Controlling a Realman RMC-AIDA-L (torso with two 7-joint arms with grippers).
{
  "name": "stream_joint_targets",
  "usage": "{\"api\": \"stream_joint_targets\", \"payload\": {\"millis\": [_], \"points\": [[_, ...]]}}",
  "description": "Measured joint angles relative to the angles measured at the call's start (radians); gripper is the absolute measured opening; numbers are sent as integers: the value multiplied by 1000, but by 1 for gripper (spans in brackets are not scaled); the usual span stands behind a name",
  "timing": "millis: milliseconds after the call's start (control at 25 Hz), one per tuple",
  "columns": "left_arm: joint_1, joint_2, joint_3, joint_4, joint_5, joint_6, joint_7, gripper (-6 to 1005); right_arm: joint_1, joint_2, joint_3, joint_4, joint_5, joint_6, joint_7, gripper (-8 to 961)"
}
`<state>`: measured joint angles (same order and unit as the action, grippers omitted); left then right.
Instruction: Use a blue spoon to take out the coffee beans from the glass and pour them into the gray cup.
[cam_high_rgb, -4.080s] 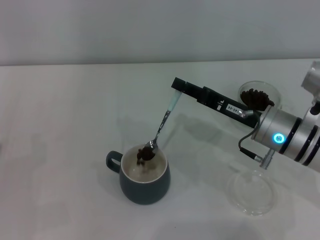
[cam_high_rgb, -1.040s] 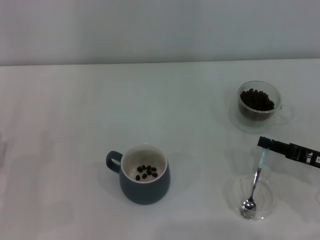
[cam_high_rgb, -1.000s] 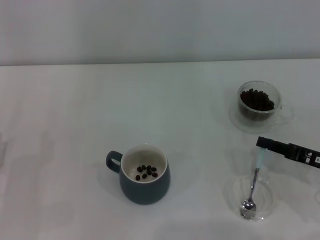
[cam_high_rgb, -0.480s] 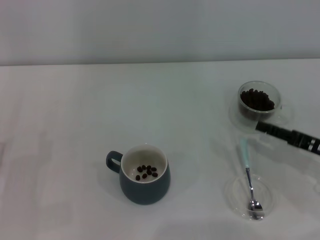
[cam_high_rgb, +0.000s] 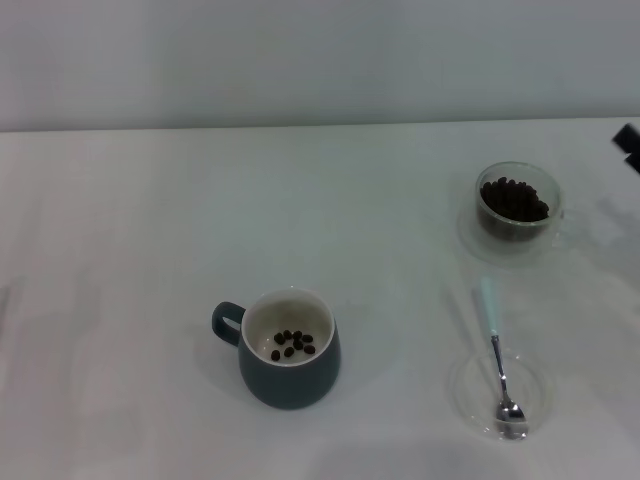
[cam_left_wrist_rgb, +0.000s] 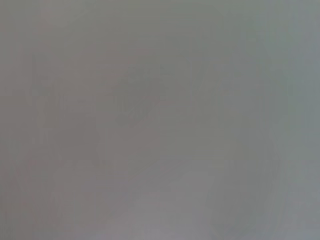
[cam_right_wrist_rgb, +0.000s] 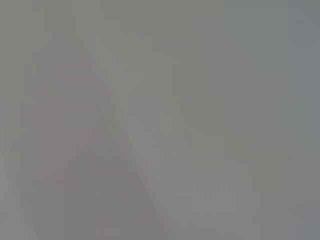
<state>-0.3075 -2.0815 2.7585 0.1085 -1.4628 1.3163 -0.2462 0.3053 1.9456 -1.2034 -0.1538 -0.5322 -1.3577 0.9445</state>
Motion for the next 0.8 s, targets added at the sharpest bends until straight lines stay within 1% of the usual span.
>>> {"api": "stream_joint_targets", "payload": {"millis": [80, 120, 200, 400, 800], "points": [[-1, 0, 0, -3, 1, 0, 1, 725, -3, 39, 106, 0, 0, 12, -180, 777], [-2, -1, -2, -3, -1, 0, 2, 725, 0, 54, 153, 7, 0, 11, -273, 775], [-8, -2, -5, 0, -7, 0, 2, 726, 20, 65, 194, 41, 0, 5, -476, 771], [-12, -3, -5, 2, -8, -6, 2, 730, 44, 68, 201, 48, 12, 47, -561, 771], [-5, -5, -5, 41, -13, -5, 2, 737, 51, 68, 204, 48, 62, 93, -564, 771]]}}
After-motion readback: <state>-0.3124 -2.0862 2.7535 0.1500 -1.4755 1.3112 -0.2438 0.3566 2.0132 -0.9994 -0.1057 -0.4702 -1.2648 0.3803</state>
